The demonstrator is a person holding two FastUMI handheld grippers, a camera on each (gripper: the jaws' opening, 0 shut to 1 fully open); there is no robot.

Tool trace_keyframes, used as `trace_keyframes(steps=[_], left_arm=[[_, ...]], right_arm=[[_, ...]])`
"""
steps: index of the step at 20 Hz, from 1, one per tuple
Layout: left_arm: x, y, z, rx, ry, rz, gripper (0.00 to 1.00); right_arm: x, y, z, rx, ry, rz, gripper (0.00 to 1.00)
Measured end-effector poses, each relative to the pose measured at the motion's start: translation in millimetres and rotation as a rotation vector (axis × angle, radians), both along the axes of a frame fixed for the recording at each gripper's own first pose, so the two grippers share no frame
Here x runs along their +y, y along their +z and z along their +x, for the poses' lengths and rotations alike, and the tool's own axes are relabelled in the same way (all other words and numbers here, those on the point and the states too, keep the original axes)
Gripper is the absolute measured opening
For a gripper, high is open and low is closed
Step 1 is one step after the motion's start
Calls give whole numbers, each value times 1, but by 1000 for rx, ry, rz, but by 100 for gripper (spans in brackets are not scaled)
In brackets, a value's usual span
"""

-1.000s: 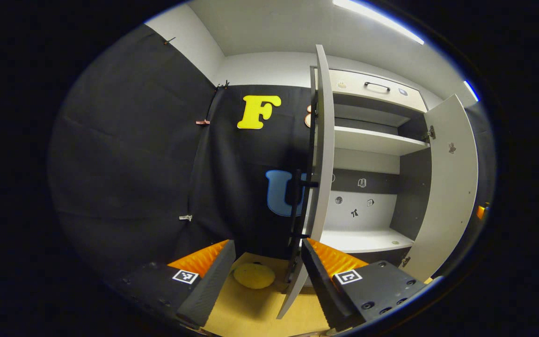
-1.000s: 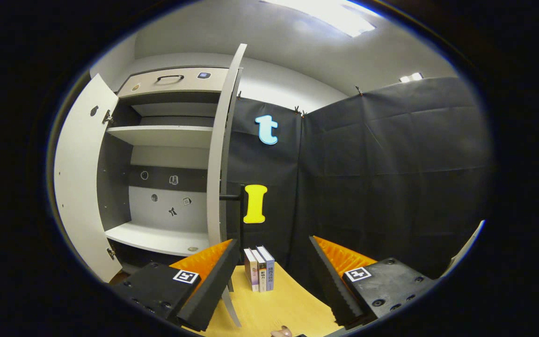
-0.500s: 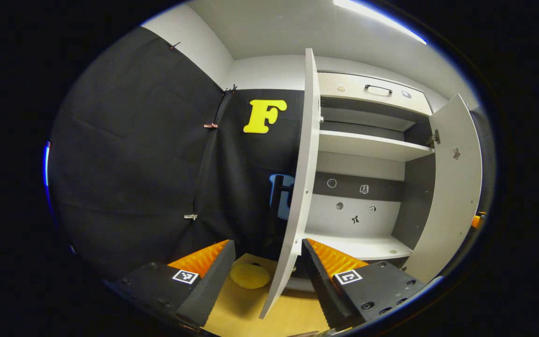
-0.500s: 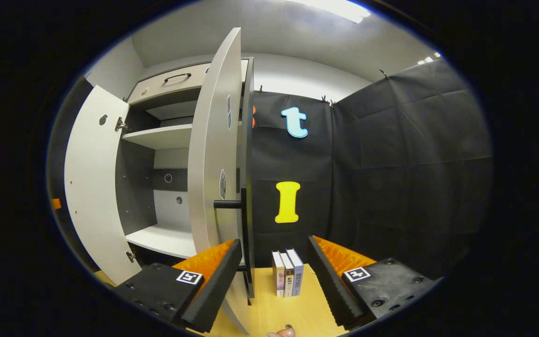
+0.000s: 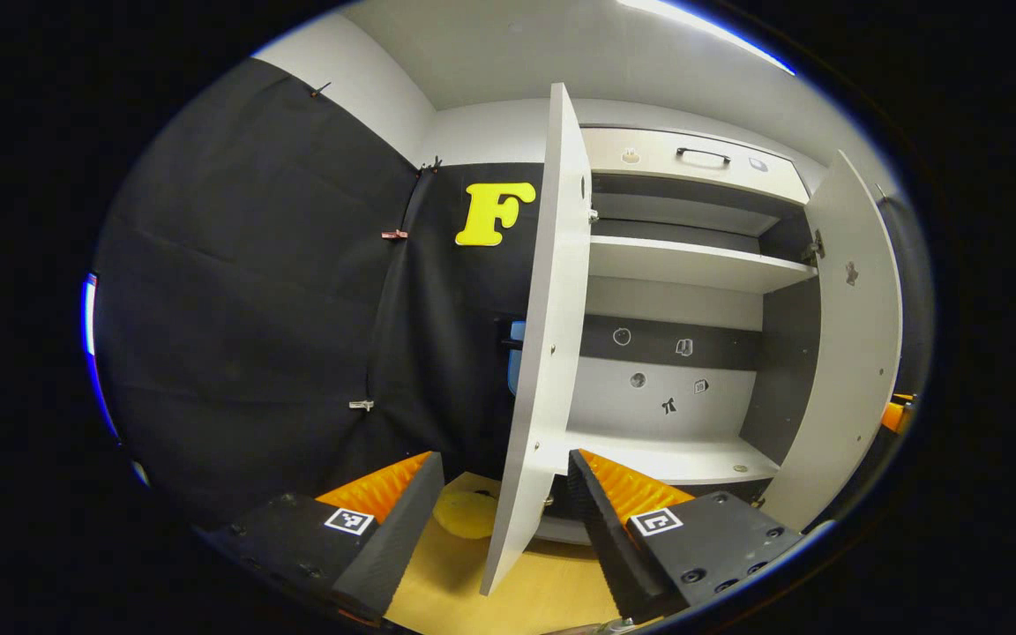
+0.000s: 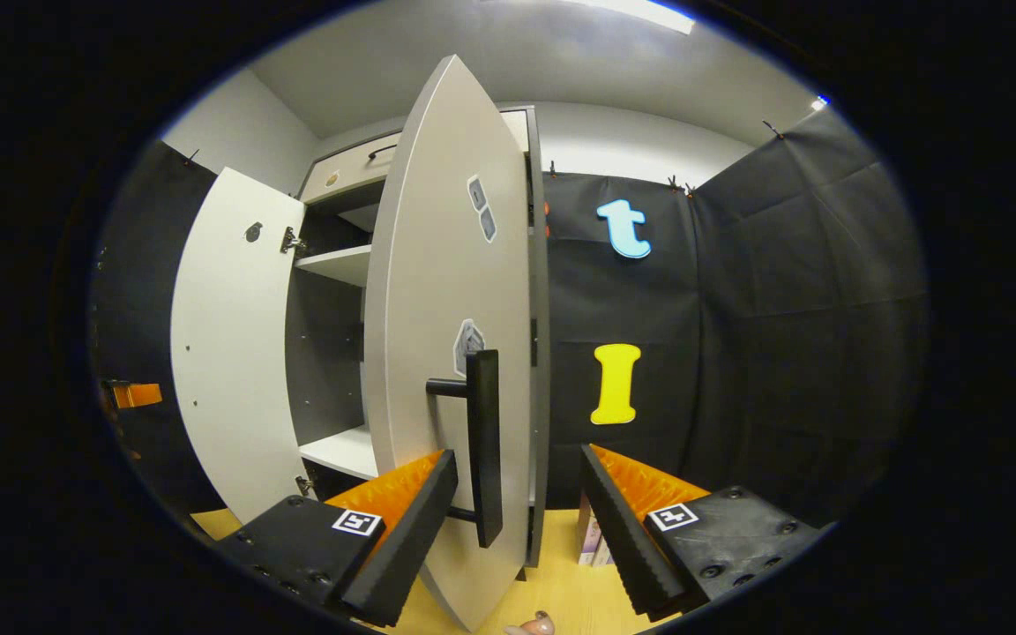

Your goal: Grasp the bottle in the cabinet with the left hand and place it on the coaster, then close the right door with the right hand and the left door with the left hand.

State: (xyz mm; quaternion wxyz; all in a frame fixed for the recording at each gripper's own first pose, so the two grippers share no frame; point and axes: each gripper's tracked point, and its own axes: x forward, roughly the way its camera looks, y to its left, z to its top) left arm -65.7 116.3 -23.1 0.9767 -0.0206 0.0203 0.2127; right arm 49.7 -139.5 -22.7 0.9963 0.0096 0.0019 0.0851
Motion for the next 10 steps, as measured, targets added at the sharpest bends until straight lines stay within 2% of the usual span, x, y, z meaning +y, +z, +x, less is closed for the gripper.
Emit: trace_keyframes(steps=[4, 10], left_arm=[[-3, -8, -8, 10, -2, -33, 90], [17, -5, -19, 29, 55, 18, 90]], right_arm=[[29, -7, 14, 4, 42, -8, 94], [97, -17, 49, 6, 122, 29, 94]])
